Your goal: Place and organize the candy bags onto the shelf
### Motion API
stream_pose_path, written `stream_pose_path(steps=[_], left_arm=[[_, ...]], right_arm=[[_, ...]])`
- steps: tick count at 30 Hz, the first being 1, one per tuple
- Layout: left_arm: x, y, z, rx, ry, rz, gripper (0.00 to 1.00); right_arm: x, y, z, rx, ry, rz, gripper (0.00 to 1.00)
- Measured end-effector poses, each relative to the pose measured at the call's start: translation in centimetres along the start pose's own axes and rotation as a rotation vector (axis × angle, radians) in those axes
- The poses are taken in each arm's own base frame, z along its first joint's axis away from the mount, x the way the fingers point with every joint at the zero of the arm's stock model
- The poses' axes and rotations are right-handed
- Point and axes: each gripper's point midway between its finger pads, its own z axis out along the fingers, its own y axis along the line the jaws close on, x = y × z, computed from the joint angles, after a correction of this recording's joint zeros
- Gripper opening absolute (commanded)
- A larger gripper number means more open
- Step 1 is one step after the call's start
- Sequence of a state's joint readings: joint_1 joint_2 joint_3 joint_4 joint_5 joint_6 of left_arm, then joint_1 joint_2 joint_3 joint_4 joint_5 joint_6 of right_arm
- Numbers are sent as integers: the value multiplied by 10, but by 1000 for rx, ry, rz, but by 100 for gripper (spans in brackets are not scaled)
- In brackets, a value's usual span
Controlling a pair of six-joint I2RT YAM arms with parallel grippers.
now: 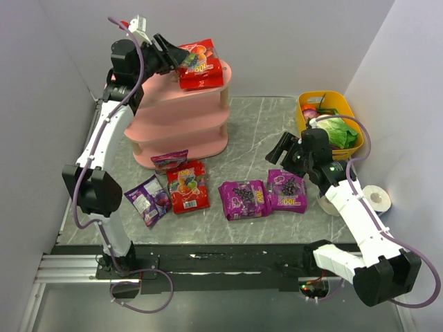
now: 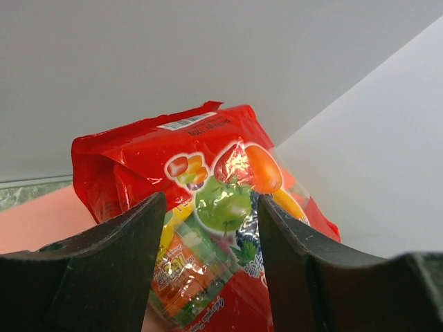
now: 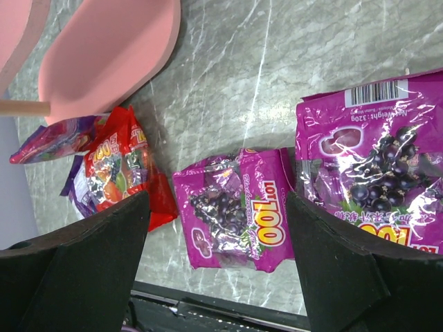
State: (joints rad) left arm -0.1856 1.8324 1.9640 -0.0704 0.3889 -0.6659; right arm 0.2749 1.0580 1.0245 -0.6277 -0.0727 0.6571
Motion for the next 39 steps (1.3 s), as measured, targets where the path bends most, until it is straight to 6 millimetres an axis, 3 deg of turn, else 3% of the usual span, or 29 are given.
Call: stream_pose_path(steps=[12,15,21,25,27,30,34,39], left_arm=[[-10,-8,3,17,-11,9,75],[-18,-17,-4,28,-26,17,85],[-49,-57,-54,43,-108,64,99],[-65,-87,-109,36,-172,112,96],[-59,-94,-140,21,-179,128,96],[-35,-92,-180,-16,-166,133,96],[18,-64,-220,-117,-80,97,96],[83,-25,-254,-241,26,23,97]], right_arm=[[0,0,0,-2,2,0,87],[1,1,0,-5,4,-2,89],[0,9,-1,-54,8,-32,98],[0,27,0,-135,12,-74,100],[5,39,2,-180,26,-109,100],[23,58,9,-247,80,-169,99],[47,76,19,-300,152,-243,98],[75,91,36,-337,236,-307,93]])
